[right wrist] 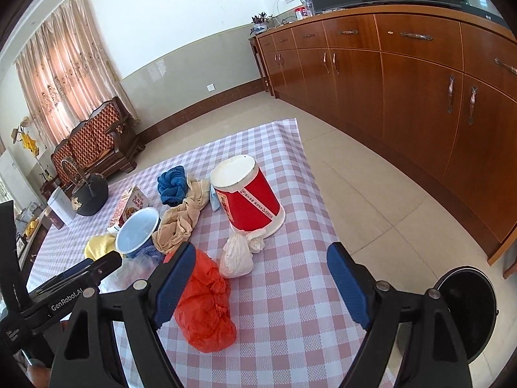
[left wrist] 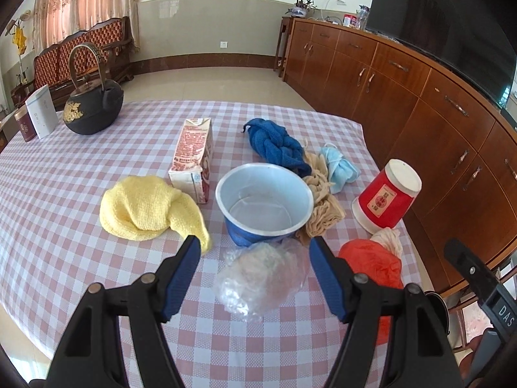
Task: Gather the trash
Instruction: 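Close the left tool on the blue bowl rim while the right tool grasps the red cup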
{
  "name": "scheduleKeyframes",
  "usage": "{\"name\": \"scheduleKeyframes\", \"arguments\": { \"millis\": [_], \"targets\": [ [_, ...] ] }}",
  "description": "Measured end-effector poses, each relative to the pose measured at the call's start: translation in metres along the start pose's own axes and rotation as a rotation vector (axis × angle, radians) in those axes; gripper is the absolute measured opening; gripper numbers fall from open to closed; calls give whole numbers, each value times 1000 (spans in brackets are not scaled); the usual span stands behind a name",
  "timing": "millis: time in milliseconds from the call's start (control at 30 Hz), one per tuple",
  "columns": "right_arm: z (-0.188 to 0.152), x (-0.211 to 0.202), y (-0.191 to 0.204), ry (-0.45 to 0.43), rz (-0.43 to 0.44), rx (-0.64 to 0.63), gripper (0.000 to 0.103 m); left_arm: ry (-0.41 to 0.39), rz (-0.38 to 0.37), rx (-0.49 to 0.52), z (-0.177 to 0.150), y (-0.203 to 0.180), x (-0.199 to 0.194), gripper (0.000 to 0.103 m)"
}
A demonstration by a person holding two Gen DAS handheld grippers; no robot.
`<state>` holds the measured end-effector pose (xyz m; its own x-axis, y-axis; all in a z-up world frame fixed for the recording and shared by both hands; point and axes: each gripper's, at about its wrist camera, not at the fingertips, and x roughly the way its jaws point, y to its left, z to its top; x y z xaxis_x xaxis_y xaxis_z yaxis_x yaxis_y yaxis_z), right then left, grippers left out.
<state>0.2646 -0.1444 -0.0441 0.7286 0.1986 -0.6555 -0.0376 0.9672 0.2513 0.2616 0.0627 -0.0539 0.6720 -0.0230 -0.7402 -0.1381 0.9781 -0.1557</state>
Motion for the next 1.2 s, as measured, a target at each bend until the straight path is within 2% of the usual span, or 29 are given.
{"name": "scheduleKeyframes", "arguments": {
  "millis": [333,700,900,1000,1167,1200],
  "targets": [
    [17,29,11,-1,-4,-13,85,4,12,-34,18,8,23,71],
    [34,67,13,19,-39,-37,85,49,-28,-88,20,20,50,71],
    [38,88,15,40,-48,-50,85,70,-39,-99,19,24,61,65],
    [37,99,15,56,-51,-45,85,74,-50,-109,19,26,65,57],
    [38,110,16,64,-40,-45,85,91,-65,-119,18,29,73,21],
    [38,111,16,59,-36,-45,85,93,-66,-122,18,29,74,19]
  ]
}}
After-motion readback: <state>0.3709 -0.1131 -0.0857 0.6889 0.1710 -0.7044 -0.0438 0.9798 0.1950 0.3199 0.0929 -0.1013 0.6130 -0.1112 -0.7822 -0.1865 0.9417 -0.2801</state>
